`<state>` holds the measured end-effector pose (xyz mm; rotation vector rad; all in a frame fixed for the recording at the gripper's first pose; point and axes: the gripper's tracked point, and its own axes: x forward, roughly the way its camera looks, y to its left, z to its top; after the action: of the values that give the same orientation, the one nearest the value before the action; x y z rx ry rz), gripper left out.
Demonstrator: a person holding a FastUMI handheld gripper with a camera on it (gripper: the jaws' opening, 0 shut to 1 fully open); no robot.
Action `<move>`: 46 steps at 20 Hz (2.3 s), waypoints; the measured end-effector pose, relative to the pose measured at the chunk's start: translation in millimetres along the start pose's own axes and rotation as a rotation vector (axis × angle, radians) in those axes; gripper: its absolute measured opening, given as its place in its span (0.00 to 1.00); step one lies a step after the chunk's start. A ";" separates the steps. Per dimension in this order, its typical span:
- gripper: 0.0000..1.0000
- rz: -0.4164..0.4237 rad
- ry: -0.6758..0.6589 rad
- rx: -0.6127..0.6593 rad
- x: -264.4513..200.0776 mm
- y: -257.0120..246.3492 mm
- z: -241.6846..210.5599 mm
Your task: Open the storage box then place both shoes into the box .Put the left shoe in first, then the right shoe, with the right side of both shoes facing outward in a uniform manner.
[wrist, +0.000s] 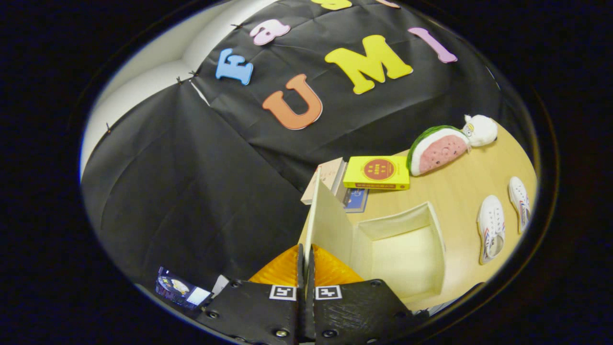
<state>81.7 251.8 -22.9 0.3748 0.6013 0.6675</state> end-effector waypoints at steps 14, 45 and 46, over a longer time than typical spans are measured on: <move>0.89 -0.084 -0.105 -0.286 38.2 69.0 -14.1; 0.96 -0.649 -0.003 -0.171 -157.1 -417.6 -21.9; 0.96 -0.643 0.028 -0.159 -149.4 -428.4 -28.8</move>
<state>168.2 -157.0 -201.7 0.0114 0.6458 0.1006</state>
